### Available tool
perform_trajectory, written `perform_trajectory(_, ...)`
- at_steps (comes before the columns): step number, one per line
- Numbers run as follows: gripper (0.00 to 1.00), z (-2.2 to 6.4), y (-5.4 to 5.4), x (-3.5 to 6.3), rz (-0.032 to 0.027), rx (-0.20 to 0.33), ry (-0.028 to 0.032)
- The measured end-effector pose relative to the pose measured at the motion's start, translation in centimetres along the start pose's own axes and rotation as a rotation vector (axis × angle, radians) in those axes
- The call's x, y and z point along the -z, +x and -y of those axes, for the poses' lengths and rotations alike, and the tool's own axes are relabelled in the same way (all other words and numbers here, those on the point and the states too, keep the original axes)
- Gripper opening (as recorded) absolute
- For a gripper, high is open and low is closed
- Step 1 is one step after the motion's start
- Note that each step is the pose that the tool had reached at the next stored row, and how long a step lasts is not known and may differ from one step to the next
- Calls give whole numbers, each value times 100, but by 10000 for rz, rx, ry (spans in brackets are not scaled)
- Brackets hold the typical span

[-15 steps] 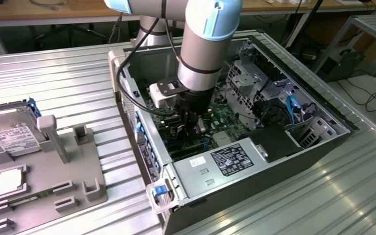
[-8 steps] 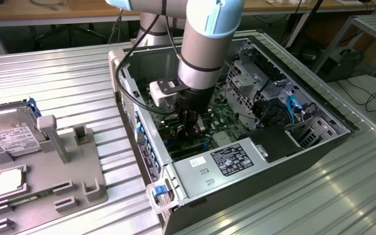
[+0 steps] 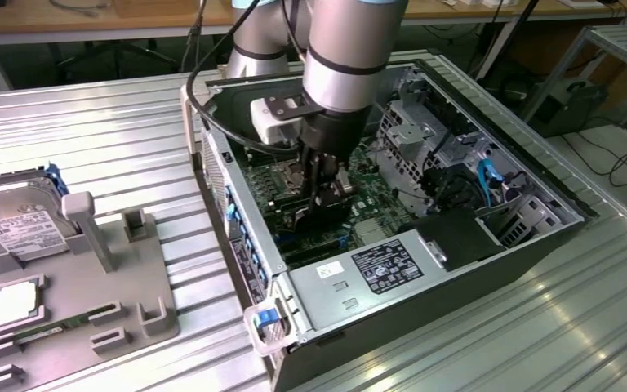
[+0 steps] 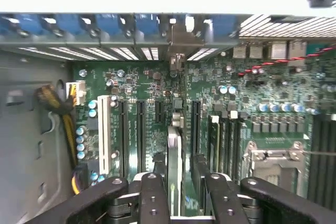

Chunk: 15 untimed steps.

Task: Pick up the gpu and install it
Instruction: 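Insert the gpu into the slot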

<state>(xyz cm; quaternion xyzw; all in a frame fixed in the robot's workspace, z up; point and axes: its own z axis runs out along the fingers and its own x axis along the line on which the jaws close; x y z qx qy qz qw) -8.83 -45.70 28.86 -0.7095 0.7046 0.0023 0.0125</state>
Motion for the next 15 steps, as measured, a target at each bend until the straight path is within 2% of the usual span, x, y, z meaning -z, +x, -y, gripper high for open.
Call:
perform_trajectory(2,35,2,-3,140,-2,0,24)
perform_trajectory(3,35,2,-3,141,0,0,27)
perform_trajectory(5,20,2,-3,141,0,0,28)
perform_trajectory(7,11,2,-3,141,0,0,28)
perform_trajectory(15,11,2,-3,141,1,0,28)
